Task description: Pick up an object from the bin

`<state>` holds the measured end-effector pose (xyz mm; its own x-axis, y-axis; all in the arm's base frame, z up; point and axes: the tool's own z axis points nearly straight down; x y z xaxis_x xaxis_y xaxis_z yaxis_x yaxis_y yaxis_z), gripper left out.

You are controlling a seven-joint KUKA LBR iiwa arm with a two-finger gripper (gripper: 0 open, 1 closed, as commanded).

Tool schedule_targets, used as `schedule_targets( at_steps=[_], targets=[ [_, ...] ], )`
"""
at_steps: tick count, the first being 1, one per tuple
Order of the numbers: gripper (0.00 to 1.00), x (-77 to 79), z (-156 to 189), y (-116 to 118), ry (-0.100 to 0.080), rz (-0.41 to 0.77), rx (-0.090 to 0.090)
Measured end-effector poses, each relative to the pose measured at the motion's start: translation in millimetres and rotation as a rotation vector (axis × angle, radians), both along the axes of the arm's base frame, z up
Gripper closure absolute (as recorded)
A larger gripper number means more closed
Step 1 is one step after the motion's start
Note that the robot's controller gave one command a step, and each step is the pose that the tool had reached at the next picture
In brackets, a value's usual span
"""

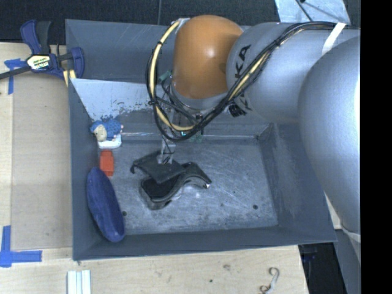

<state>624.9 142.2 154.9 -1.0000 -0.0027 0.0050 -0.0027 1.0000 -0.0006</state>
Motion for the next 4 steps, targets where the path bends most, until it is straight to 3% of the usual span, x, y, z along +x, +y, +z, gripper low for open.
schedule_targets(
  at_steps=[1,2,3,4],
  targets=[
    [0.00,-24.2,-68,-3,-0.011,0.024,0.005],
    [0.00,-60.1,-71,-18,-0.016,0.466,0.010],
    [0.00,-50.8,-74,-12,0.009,0.621,0.015],
    [0.00,-60.6,-71,-9,0.000,1.081,0.014]
  ],
)
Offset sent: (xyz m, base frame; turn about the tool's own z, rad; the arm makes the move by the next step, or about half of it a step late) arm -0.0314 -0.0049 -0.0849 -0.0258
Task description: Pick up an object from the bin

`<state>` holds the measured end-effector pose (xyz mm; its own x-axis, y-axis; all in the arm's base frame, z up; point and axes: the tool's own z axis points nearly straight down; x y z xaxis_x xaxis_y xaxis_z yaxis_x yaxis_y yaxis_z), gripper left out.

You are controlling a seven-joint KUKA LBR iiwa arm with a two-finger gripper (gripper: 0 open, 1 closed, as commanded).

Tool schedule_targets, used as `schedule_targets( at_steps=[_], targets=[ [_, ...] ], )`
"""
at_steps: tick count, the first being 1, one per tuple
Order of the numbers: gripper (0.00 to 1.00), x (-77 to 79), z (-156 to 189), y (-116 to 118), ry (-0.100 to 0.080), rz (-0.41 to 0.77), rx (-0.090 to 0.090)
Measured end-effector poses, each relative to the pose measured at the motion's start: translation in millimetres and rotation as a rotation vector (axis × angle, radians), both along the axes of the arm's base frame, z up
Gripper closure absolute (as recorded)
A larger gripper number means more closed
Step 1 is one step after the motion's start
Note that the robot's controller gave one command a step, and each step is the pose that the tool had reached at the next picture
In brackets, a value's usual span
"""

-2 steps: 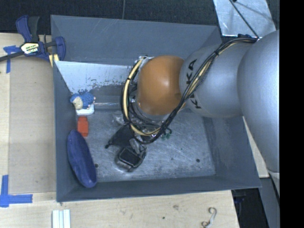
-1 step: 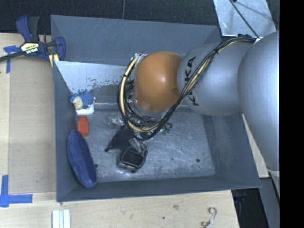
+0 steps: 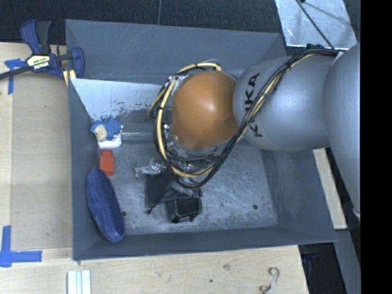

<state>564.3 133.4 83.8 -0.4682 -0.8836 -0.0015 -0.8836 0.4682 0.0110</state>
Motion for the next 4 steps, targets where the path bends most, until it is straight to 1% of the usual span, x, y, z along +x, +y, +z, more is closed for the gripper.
schedule_targets(
  at_steps=[1,2,3,4],
  targets=[
    [0.00,-4.6,-1,4,-0.003,0.106,-0.002],
    [0.00,-1.4,-1,4,0.002,0.083,-0.004],
    [1.00,-1.3,0,1,0.008,0.079,-0.010],
    [1.00,-27.7,68,3,-0.018,0.083,-0.003]
  ],
)
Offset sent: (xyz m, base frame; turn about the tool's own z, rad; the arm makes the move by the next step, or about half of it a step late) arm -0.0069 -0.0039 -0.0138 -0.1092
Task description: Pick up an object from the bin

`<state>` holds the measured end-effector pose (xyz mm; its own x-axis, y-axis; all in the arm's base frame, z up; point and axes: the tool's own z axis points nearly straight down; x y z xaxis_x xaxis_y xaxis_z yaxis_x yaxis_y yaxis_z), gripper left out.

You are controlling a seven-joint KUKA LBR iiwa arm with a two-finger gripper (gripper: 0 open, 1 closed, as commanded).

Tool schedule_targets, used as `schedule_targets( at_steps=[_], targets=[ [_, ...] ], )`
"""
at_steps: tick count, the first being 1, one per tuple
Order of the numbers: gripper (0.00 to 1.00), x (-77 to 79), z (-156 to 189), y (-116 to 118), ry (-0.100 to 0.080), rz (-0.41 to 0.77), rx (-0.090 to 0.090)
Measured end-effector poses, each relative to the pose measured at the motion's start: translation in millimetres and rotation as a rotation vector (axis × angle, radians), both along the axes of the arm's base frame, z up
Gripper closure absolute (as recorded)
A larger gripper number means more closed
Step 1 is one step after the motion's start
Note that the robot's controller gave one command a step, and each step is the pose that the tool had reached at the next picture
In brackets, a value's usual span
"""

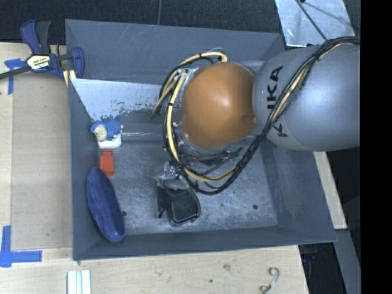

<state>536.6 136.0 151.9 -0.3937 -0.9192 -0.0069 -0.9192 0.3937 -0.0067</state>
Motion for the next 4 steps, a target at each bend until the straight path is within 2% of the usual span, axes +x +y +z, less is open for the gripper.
schedule_targets(
  at_steps=[1,2,3,4],
  targets=[
    [1.00,-44.3,26,-15,0.008,-0.020,-0.003],
    [1.00,-40.9,31,-33,0.005,-0.047,-0.001],
    [1.00,-33.7,3,-31,0.010,-0.057,-0.002],
    [0.00,-33.4,4,-31,0.008,-0.057,-0.002]
  ],
)
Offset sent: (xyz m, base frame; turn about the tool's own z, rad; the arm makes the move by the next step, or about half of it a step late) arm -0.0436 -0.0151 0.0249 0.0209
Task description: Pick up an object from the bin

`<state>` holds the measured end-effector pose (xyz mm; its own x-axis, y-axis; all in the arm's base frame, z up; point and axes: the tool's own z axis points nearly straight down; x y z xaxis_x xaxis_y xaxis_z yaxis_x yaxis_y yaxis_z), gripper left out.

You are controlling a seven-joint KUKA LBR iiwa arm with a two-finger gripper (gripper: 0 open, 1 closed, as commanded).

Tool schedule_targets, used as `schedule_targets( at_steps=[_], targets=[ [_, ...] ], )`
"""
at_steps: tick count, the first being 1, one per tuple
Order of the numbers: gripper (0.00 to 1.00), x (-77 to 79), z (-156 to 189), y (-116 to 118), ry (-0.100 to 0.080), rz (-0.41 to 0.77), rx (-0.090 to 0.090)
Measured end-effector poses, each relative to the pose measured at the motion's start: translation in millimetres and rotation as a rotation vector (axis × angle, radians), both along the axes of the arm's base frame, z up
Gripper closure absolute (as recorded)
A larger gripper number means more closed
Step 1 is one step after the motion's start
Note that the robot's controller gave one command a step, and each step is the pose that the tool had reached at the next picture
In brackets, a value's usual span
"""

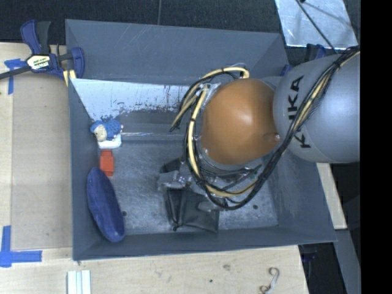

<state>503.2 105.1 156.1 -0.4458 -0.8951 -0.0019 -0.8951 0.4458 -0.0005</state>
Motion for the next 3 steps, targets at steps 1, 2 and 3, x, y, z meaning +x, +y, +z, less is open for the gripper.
schedule_targets(
  at_steps=[1,2,3],
  targets=[
    [0.00,59.3,-88,-31,-0.001,0.320,0.001],
    [1.00,60.6,-85,-28,-0.006,0.319,0.004],
    [1.00,53.5,-54,-30,-0.001,0.362,0.000]
  ],
)
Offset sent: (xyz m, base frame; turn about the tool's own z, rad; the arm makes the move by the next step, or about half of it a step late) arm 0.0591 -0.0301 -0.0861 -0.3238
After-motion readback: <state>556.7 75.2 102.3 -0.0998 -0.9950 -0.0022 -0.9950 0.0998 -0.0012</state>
